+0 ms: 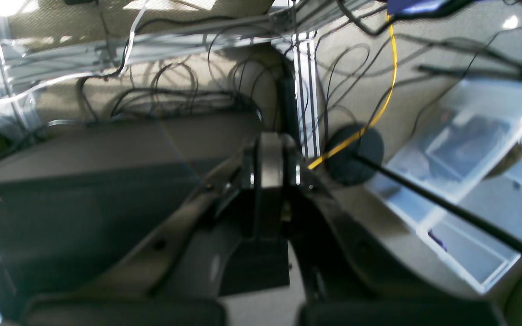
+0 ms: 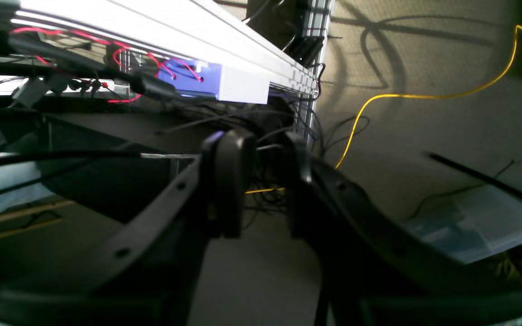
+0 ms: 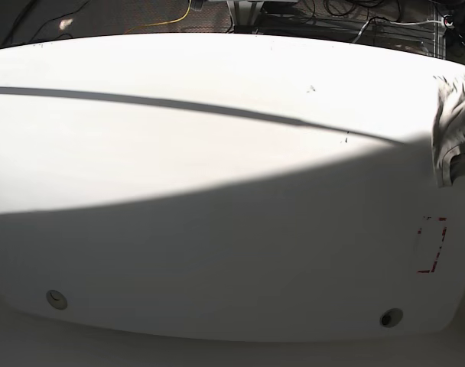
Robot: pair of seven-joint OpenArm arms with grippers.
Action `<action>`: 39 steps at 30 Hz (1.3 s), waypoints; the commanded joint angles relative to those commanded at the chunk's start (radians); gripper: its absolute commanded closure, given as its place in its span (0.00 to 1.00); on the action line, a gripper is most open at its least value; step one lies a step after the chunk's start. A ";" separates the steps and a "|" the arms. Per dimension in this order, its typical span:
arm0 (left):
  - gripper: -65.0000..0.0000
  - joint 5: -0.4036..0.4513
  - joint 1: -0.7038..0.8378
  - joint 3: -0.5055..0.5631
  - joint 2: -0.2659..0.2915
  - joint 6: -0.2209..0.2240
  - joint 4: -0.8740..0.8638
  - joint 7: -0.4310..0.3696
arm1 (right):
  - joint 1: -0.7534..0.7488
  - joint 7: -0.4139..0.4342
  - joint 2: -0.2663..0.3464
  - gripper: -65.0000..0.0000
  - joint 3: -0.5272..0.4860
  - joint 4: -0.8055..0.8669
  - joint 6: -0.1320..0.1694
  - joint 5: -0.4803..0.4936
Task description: Layout the t-shirt on the table in an organized manner, then fold the t-shirt properly
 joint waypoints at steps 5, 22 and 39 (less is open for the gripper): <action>1.00 -0.002 -0.120 0.028 -0.040 -0.003 -0.121 0.000 | 0.143 0.002 -0.002 0.79 -0.003 -0.190 0.000 -0.052; 1.00 0.002 -0.525 0.106 -0.066 -0.003 -0.600 0.060 | 0.557 0.002 0.057 0.79 -0.006 -0.741 0.000 -0.066; 1.00 0.000 -0.836 0.181 -0.061 0.094 -1.069 0.060 | 0.819 0.002 0.057 0.79 -0.054 -1.042 -0.091 -0.158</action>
